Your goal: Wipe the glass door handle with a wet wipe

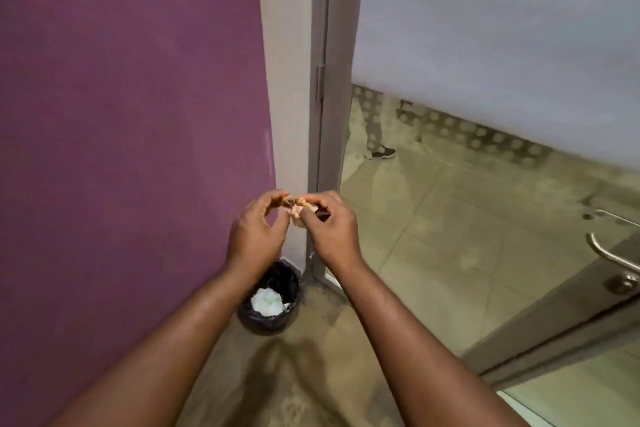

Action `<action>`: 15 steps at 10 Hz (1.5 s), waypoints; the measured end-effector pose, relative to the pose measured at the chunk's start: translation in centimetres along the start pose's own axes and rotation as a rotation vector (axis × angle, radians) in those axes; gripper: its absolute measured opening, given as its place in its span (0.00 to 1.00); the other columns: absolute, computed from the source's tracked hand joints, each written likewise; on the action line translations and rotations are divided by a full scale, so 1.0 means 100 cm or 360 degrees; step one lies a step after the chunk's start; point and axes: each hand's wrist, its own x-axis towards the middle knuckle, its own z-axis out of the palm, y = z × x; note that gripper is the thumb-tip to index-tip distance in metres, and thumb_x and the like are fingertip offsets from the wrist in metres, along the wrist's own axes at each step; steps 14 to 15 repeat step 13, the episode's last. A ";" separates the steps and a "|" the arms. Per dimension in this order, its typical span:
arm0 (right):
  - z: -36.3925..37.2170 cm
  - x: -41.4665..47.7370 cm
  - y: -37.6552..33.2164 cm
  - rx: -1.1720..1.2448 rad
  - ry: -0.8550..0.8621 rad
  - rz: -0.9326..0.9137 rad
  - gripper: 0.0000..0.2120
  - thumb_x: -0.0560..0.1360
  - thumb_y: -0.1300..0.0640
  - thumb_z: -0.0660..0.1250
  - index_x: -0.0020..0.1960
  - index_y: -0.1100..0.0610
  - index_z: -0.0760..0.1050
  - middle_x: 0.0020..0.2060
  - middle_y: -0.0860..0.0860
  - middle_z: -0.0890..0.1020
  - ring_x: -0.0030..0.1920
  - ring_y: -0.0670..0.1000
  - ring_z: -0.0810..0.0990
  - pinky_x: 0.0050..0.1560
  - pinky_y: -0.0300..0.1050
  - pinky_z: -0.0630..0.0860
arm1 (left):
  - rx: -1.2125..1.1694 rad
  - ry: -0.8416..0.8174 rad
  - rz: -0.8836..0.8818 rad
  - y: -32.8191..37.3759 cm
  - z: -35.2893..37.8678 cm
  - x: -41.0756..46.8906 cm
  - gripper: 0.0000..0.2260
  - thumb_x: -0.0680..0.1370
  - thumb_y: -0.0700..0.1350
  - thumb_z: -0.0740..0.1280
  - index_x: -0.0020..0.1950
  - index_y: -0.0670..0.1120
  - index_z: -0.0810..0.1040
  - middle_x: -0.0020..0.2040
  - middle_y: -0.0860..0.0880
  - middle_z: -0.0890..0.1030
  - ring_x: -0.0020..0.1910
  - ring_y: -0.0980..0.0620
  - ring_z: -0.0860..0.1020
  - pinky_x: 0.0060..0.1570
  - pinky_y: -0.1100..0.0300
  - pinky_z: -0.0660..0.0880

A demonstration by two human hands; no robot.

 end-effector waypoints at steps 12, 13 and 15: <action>0.215 0.015 0.479 -0.0792 -0.0900 0.0369 0.26 0.73 0.69 0.63 0.69 0.54 0.78 0.68 0.54 0.79 0.68 0.52 0.76 0.65 0.29 0.66 | 0.1138 -0.0605 0.0049 -0.457 0.113 -0.009 0.28 0.81 0.45 0.55 0.81 0.39 0.61 0.82 0.41 0.61 0.82 0.40 0.57 0.79 0.41 0.57; 0.223 0.005 0.498 -0.0836 -0.0991 0.0404 0.28 0.73 0.67 0.63 0.73 0.54 0.73 0.78 0.55 0.68 0.77 0.55 0.67 0.73 0.46 0.69 | 0.1148 -0.0592 0.0023 -0.472 0.117 -0.017 0.28 0.81 0.45 0.55 0.81 0.39 0.62 0.82 0.41 0.61 0.82 0.41 0.58 0.79 0.41 0.58; 0.223 0.005 0.498 -0.0836 -0.0991 0.0404 0.28 0.73 0.67 0.63 0.73 0.54 0.73 0.78 0.55 0.68 0.77 0.55 0.67 0.73 0.46 0.69 | 0.1148 -0.0592 0.0023 -0.472 0.117 -0.017 0.28 0.81 0.45 0.55 0.81 0.39 0.62 0.82 0.41 0.61 0.82 0.41 0.58 0.79 0.41 0.58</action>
